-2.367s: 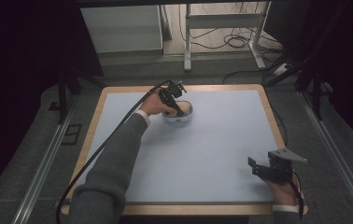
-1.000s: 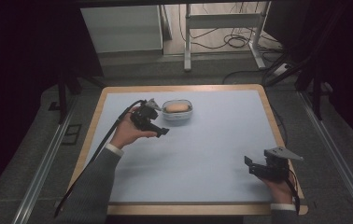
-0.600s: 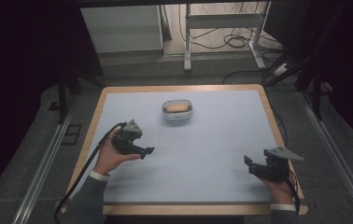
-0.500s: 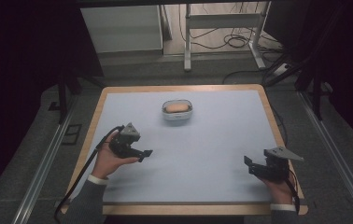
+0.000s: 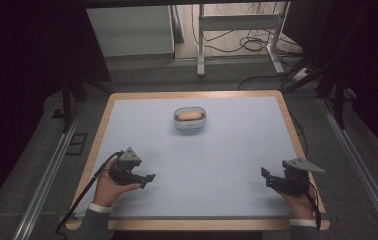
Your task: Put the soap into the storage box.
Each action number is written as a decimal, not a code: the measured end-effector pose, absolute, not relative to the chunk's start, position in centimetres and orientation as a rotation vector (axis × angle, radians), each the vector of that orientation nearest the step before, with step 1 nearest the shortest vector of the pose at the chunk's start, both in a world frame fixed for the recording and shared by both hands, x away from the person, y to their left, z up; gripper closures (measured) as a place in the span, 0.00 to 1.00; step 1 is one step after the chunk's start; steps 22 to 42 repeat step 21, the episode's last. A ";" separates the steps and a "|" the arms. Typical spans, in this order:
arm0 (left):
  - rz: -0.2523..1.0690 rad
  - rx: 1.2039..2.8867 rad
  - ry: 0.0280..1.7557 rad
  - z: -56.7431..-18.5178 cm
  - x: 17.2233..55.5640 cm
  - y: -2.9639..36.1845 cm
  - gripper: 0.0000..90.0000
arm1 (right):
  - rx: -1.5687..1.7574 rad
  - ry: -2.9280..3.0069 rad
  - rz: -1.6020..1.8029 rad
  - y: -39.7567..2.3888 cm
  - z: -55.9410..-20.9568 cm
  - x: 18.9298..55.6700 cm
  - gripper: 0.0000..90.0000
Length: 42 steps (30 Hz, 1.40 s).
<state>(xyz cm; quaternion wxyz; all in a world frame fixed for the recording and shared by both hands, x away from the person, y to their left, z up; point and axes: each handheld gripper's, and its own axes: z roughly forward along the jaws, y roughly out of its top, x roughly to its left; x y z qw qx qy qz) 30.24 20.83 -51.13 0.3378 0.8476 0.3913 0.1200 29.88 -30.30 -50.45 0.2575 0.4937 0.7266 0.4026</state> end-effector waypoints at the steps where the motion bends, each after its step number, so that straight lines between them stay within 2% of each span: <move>1: 0.313 2.209 1.020 -51.1 30.2 20.8 0.23 | 1.339 1.971 1.092 -30.3 -50.4 29.9 0.16; 42: 0.308 2.191 1.011 -51.3 30.2 20.9 0.22 | 1.328 1.972 1.097 -30.2 -50.3 29.9 0.17</move>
